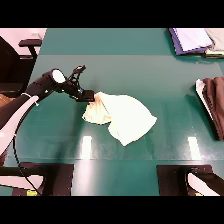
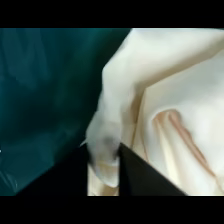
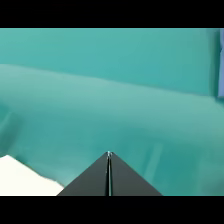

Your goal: Fold the shirts.

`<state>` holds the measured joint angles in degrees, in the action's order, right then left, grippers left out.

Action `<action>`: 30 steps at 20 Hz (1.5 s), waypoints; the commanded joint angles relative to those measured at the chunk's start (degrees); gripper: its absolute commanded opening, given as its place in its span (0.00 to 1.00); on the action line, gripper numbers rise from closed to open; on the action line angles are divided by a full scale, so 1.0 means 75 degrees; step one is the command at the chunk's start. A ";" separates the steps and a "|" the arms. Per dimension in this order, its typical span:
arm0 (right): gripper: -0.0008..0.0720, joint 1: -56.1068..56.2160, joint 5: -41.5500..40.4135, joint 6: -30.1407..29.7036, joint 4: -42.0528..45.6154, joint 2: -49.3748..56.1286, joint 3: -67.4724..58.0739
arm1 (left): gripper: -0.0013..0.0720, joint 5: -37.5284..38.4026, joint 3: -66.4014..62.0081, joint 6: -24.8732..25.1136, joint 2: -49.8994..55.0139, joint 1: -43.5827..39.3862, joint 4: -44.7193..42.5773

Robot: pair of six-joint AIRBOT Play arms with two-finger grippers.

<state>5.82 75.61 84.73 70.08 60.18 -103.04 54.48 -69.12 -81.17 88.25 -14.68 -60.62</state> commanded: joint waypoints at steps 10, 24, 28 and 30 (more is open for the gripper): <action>0.51 -0.0338 -0.0061 0.0527 -0.0227 -0.0393 0.6781 | 0.05 0.1043 -0.1457 0.0490 0.0052 0.0629 -0.0268; 0.18 0.1434 -0.3107 0.0289 -0.2532 0.2876 0.7125 | 0.05 0.1262 -0.1460 0.0490 0.0058 0.0629 -0.0729; 0.03 0.1265 -0.3322 0.0286 -0.2419 0.2637 0.6467 | 0.05 0.1169 -0.1469 0.0487 -0.0227 0.0629 -0.0874; 0.03 0.1032 -0.3025 0.0289 -0.1670 0.2037 0.5875 | 0.05 0.0799 -0.1478 0.0484 -0.0941 0.0629 -0.1201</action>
<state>14.94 51.92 86.87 53.39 78.63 -54.37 63.05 -80.12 -77.49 85.43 -10.00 -67.07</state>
